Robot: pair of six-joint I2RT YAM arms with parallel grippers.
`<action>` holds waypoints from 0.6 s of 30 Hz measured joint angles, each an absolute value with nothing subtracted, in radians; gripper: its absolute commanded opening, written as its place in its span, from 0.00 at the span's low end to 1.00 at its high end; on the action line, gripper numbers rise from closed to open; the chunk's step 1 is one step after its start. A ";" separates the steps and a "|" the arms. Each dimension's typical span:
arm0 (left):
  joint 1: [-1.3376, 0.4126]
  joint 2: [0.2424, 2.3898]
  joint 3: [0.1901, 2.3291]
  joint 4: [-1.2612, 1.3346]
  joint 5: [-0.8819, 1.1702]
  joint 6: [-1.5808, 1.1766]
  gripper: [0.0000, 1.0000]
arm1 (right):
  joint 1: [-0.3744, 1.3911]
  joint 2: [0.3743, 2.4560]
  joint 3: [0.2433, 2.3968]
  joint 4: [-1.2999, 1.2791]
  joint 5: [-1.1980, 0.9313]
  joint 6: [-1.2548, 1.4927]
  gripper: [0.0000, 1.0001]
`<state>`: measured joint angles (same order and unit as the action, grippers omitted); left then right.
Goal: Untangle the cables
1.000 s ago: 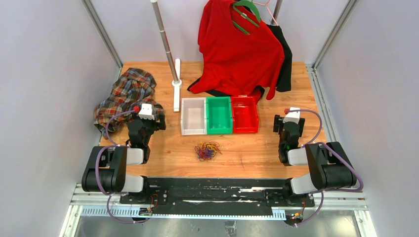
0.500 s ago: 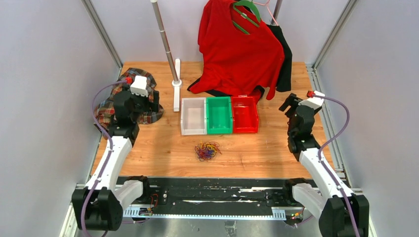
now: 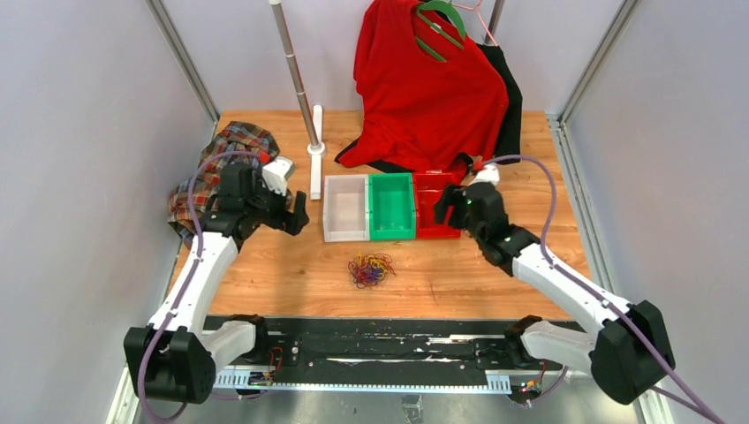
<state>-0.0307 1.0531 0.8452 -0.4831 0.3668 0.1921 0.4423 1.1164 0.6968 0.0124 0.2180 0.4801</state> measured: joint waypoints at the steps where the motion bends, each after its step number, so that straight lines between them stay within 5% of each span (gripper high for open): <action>1: -0.053 1.060 0.845 -0.492 0.377 0.192 0.98 | 0.500 1.110 0.697 0.004 0.223 0.474 0.67; 8: -0.299 1.088 0.833 -0.493 0.424 0.205 1.00 | 0.725 1.057 0.683 -0.040 0.263 0.464 0.59; 18: -0.422 1.323 0.830 -0.449 0.504 0.212 0.83 | 0.843 1.003 0.606 -0.110 0.281 0.510 0.53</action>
